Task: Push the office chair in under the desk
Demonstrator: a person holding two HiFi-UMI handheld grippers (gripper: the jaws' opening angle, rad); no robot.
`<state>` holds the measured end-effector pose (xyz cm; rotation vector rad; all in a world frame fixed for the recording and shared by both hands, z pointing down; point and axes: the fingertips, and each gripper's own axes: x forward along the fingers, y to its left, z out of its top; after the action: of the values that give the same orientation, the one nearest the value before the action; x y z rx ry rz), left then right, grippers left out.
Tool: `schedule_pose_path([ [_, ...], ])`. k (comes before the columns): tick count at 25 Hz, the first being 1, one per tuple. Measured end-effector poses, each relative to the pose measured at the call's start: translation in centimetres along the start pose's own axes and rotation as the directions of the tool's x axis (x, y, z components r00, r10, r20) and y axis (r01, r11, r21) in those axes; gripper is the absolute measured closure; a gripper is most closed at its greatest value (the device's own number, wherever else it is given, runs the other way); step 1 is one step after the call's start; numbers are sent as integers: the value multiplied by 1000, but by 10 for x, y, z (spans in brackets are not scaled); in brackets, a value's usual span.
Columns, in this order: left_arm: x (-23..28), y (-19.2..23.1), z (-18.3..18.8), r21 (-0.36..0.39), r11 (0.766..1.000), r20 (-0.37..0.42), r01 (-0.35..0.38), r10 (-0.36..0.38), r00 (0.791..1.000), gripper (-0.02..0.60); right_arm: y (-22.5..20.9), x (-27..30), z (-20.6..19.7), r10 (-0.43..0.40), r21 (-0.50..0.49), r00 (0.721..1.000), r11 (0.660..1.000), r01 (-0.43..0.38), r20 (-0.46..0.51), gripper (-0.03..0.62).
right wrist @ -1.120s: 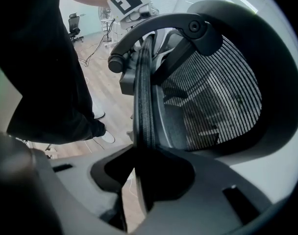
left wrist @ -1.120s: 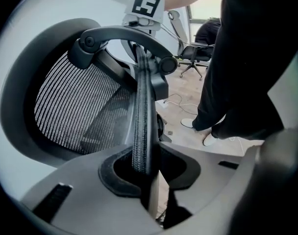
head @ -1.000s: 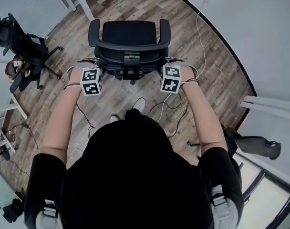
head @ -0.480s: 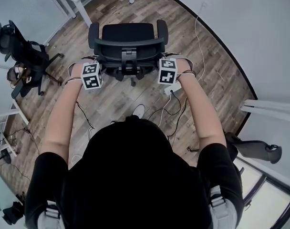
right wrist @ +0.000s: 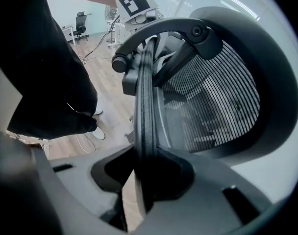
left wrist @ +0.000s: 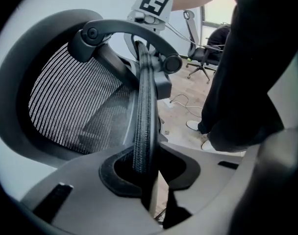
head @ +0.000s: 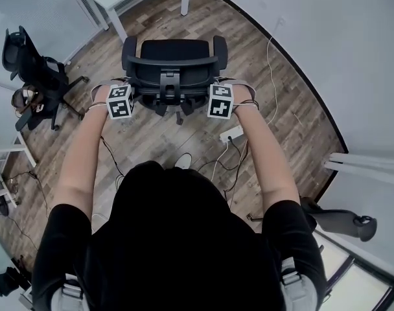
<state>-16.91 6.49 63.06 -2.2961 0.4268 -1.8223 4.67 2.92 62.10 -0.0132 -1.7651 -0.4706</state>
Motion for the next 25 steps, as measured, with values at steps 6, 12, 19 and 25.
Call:
schedule_pose_path([
  [6,5,16,6,-13,1000,-9,5,-5,1000,506,-18,3,-10,-5,-10,1000,1000,6,7,488],
  [12,11,27,4,-25,1000,-12,-2,2,1000,506,-31,10,-13,-24,-25,1000,999,24,6,488],
  [19,24,64,13,-36,999,-3,0,0,1000,506,-70,20,-32,2,-29,1000,1000,-1,20,491],
  [25,33,90,13,-61,998,8,25,-25,1000,506,-101,30,-41,8,-44,1000,999,-7,12,491],
])
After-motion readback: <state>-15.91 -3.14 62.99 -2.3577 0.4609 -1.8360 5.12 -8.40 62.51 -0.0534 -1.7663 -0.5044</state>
